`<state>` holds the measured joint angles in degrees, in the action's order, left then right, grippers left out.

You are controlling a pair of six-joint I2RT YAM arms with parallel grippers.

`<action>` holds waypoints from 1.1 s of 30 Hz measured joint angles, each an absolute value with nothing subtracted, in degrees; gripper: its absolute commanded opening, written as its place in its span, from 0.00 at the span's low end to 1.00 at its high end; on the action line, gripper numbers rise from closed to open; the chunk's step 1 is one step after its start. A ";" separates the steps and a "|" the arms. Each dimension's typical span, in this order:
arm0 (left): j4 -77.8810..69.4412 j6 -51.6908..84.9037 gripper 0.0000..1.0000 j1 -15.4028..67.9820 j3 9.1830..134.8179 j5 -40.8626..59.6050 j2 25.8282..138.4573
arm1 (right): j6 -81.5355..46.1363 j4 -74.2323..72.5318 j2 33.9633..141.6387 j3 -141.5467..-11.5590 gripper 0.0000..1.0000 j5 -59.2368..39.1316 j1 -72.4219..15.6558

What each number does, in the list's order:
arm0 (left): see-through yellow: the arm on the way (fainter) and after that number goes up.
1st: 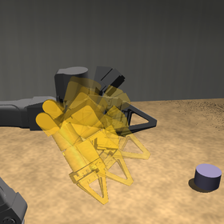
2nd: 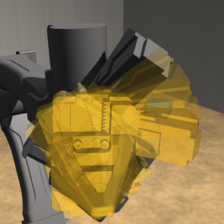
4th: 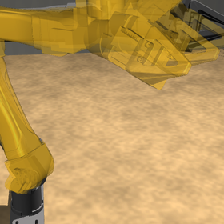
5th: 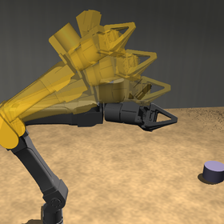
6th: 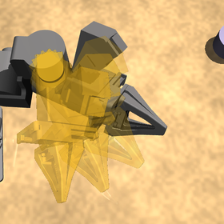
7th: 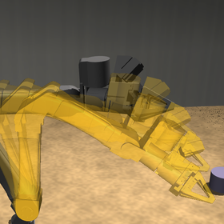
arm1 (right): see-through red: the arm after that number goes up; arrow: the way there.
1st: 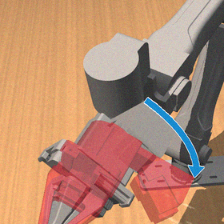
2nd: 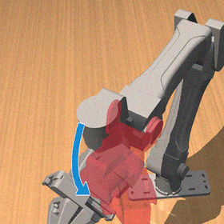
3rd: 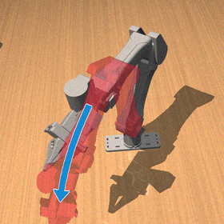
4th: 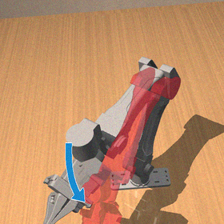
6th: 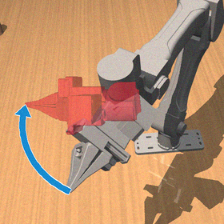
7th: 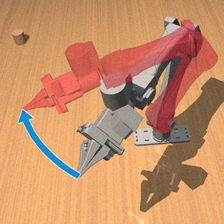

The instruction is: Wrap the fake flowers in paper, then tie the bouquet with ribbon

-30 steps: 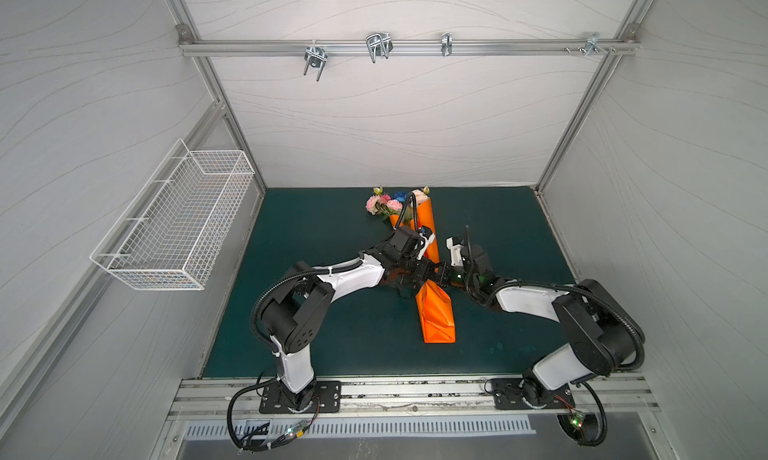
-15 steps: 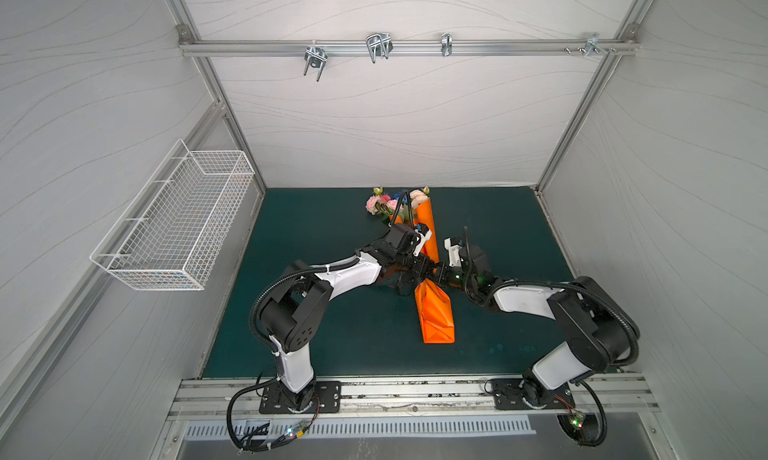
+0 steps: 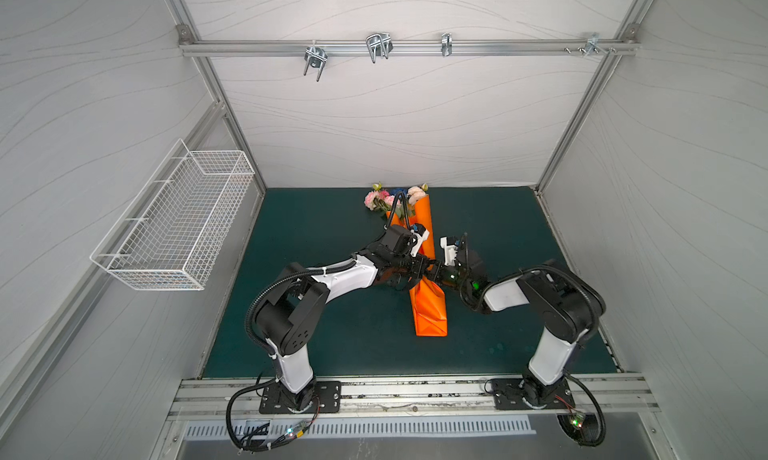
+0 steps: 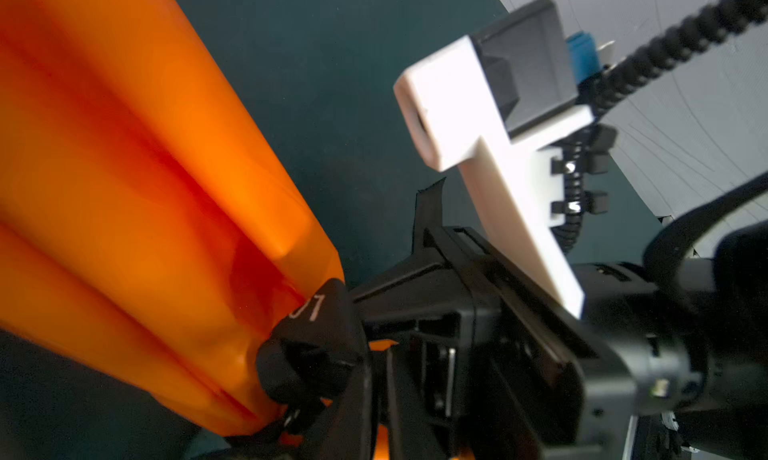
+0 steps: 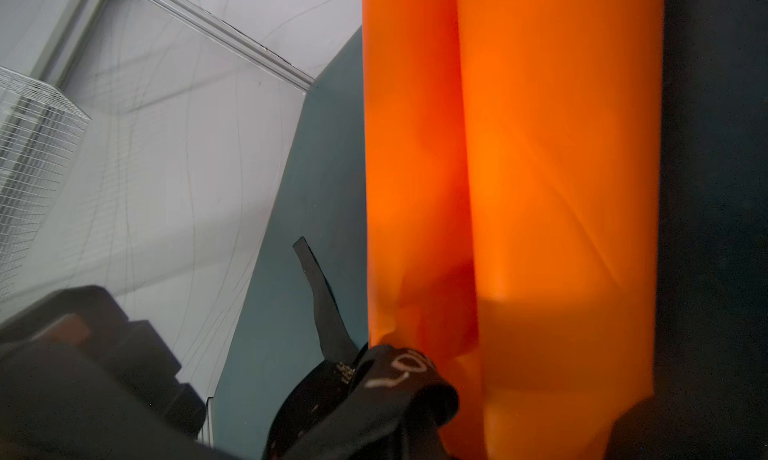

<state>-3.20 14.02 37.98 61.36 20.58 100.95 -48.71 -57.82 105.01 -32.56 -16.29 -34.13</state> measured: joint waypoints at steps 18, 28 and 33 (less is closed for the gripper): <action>-7.75 20.71 0.32 37.19 55.20 19.90 96.79 | -49.54 -75.59 113.58 -34.48 0.00 -21.80 -33.52; -7.84 25.85 0.48 36.32 53.65 17.74 94.94 | -49.47 -76.73 116.09 -37.43 0.00 -22.65 -33.78; -7.14 27.20 0.49 35.99 53.32 15.59 93.71 | -49.47 -76.77 117.45 -38.30 0.00 -22.98 -34.41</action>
